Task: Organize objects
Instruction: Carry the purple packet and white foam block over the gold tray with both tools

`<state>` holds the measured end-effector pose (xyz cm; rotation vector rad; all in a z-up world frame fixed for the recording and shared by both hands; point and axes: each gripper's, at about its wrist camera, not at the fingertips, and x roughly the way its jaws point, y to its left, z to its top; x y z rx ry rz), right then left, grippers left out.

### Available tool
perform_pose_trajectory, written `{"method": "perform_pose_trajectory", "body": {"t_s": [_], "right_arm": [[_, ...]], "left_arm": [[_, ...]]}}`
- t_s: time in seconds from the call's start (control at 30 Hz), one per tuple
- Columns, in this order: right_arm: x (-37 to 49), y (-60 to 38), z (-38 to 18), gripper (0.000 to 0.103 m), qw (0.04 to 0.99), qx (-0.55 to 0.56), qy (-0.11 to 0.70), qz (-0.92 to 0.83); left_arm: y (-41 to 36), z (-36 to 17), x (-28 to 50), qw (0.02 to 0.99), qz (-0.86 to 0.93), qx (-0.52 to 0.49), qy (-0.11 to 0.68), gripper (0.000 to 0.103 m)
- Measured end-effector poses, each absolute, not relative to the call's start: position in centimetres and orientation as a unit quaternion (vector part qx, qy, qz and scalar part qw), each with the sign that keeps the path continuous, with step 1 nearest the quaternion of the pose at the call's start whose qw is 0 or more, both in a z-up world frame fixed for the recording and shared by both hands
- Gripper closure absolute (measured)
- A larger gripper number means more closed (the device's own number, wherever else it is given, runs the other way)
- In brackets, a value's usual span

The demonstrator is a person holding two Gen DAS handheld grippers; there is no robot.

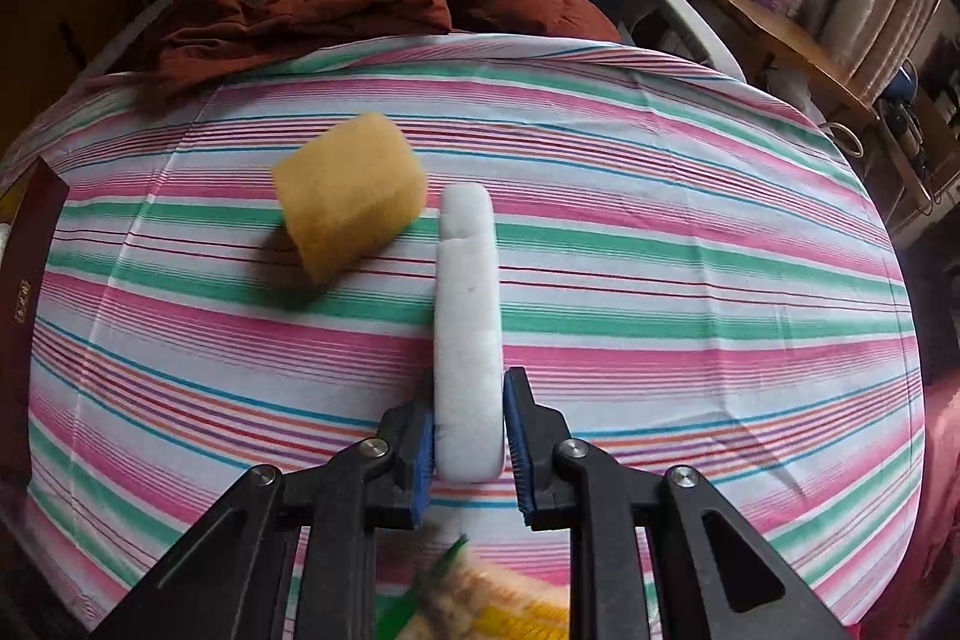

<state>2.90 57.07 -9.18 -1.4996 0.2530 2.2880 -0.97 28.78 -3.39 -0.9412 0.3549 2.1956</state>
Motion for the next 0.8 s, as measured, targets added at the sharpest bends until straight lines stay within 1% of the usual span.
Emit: {"method": "perform_pose_trajectory", "body": {"t_s": [0.37, 0.7, 0.8], "right_arm": [[3.1, 51.6, -5.4, 0.083, 0.173, -0.498, 0.084, 0.845], [2.1, 42.9, -2.1, 0.083, 0.098, -0.449, 0.087, 0.884], [1.6, 40.6, -1.5, 0.083, 0.088, -0.435, 0.072, 0.893]], "left_arm": [[24.8, -2.3, -1.5, 0.336, 0.863, -0.359, 0.112, 0.07], [20.2, -1.3, -2.1, 0.304, 0.882, -0.348, 0.091, 0.07], [18.4, -1.1, -2.4, 0.291, 0.889, -0.345, 0.084, 0.07]]}}
